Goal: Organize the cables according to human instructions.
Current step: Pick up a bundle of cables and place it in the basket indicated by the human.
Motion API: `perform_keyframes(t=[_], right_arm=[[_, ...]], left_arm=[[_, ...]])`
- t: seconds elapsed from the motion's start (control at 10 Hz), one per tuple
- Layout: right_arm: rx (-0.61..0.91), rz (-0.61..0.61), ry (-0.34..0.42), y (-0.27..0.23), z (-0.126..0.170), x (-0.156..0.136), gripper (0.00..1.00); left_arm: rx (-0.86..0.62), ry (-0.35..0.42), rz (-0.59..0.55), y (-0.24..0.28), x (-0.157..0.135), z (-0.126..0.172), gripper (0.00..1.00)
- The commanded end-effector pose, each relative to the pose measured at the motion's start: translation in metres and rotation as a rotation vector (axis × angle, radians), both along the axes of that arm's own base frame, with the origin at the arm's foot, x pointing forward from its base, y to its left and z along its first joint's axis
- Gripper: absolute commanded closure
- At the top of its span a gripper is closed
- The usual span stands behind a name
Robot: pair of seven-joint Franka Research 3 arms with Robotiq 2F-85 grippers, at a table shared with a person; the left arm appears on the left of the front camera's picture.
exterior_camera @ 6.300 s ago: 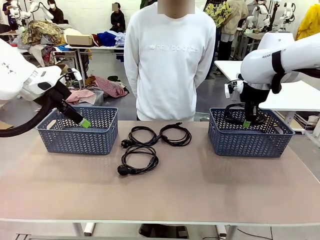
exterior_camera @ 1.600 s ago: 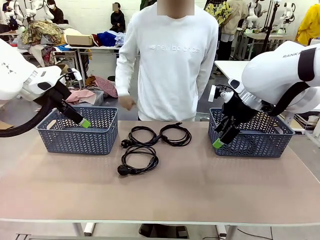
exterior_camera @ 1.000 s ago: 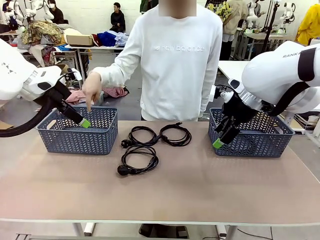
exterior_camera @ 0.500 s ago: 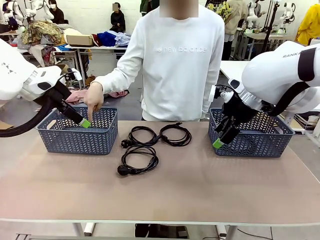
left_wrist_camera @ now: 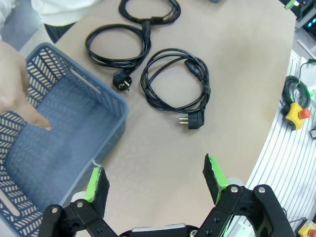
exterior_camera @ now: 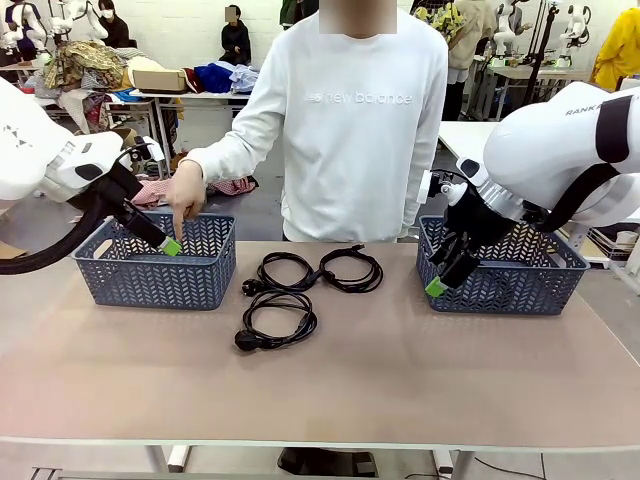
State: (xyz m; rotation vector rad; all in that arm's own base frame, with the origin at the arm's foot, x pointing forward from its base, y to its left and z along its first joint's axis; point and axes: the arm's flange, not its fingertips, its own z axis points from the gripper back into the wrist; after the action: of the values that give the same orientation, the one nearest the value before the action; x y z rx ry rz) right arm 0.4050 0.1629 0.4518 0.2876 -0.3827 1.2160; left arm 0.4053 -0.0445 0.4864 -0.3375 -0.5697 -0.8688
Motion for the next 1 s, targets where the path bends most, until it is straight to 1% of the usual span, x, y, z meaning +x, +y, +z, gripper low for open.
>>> perform_keyframes(t=[0.0,0.2,0.4,0.7,0.9], right_arm=[[0.004,-0.007,-0.004,-0.002,0.002,0.0,0.0],[0.004,-0.007,-0.004,-0.002,0.002,0.0,0.0],[0.004,-0.007,-0.004,-0.002,0.002,0.0,0.0],[0.004,-0.007,-0.004,-0.002,0.002,0.0,0.0],[0.004,-0.007,-0.004,-0.002,0.002,0.0,0.0]], left_arm=[[0.039,-0.01,-0.036,-0.013,0.002,0.002,0.0],[0.128,-0.024,-0.107,-0.046,0.005,0.005,0.0],[0.218,-0.04,-0.182,-0.092,0.007,0.002,0.0],[0.296,-0.036,-0.253,-0.15,0.006,-0.015,0.0],[0.319,-0.027,-0.273,-0.173,0.003,-0.026,0.0]])
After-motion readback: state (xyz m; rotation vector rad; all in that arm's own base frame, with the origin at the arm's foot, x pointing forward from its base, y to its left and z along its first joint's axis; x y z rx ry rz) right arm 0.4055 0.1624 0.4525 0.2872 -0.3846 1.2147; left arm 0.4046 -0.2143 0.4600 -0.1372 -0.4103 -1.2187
